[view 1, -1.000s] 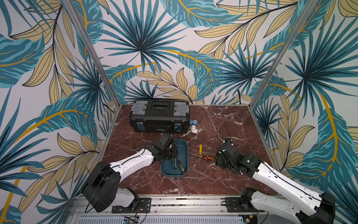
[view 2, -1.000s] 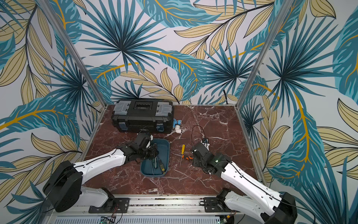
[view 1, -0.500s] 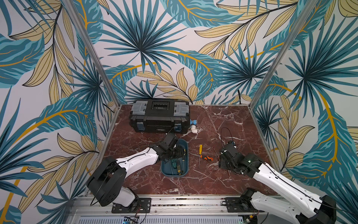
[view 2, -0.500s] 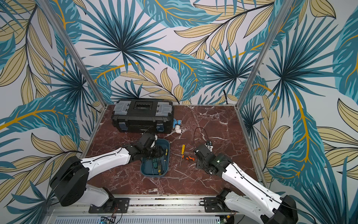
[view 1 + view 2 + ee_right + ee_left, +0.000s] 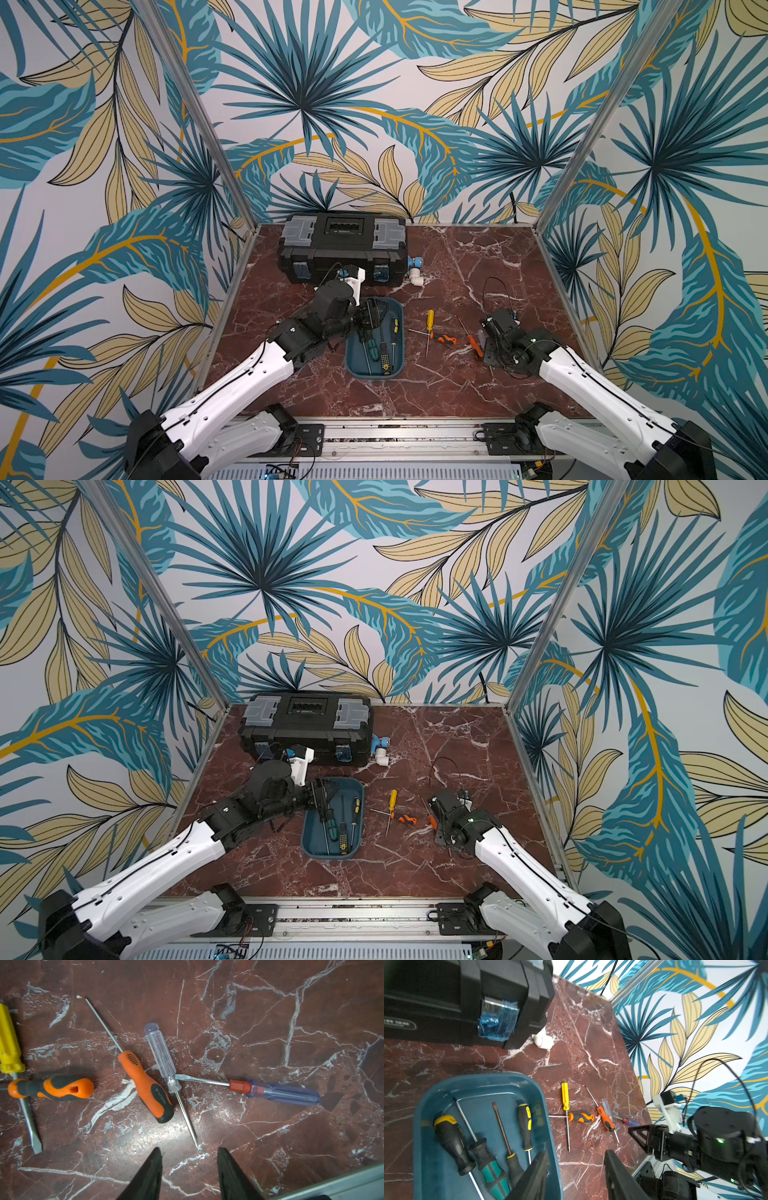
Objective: Put the screwdriver on the desktop into the storage box
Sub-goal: Pick up the screwdriver from the center of the board.
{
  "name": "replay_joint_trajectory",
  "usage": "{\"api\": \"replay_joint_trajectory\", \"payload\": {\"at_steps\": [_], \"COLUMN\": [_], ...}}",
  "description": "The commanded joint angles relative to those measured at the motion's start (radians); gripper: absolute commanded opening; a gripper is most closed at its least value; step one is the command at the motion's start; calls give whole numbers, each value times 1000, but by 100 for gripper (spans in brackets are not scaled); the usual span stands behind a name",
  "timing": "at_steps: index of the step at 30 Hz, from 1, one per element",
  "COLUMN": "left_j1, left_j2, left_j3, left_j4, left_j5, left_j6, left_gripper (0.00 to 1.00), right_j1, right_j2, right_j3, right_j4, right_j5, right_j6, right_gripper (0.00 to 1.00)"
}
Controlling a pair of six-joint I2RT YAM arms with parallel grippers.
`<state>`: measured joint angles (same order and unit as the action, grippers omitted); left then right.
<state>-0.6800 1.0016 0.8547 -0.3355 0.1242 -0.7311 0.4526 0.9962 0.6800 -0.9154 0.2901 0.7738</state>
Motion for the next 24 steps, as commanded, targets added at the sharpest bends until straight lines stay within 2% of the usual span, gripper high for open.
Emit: {"api": "replay_joint_trajectory", "payload": {"at_steps": [1,4,5,9,13,17,24], "left_j1": [4,6,6,7,8,8,8], "left_j2": [-46,-69,-71,-65,-59,-60,-72], "left_j3": [0,-41,-49,-69,-91,-103,-104], "left_j4": [-16,17,21,24,37,39,-2], "left_j5": [-37,-44,-43,-12,9,21,46], "left_j6": [29,12,8,5,-7,-6,18], "left_gripper": [48,48,48,48,47,48,48], "right_j1": [-51,-100,-108,-194,-269,-273,-275], "right_j2": [27,61,71,84,80,44,37], "right_j3": [-2,1,12,15,-20,-80,-88], "right_j4": [28,65,56,36,41,81,109], "right_j5": [-11,-52,-30,-8,13,29,58], "right_j6": [-53,-88,-94,-64,63,228,284], "right_gripper": [50,50,51,67,68,68,68]}}
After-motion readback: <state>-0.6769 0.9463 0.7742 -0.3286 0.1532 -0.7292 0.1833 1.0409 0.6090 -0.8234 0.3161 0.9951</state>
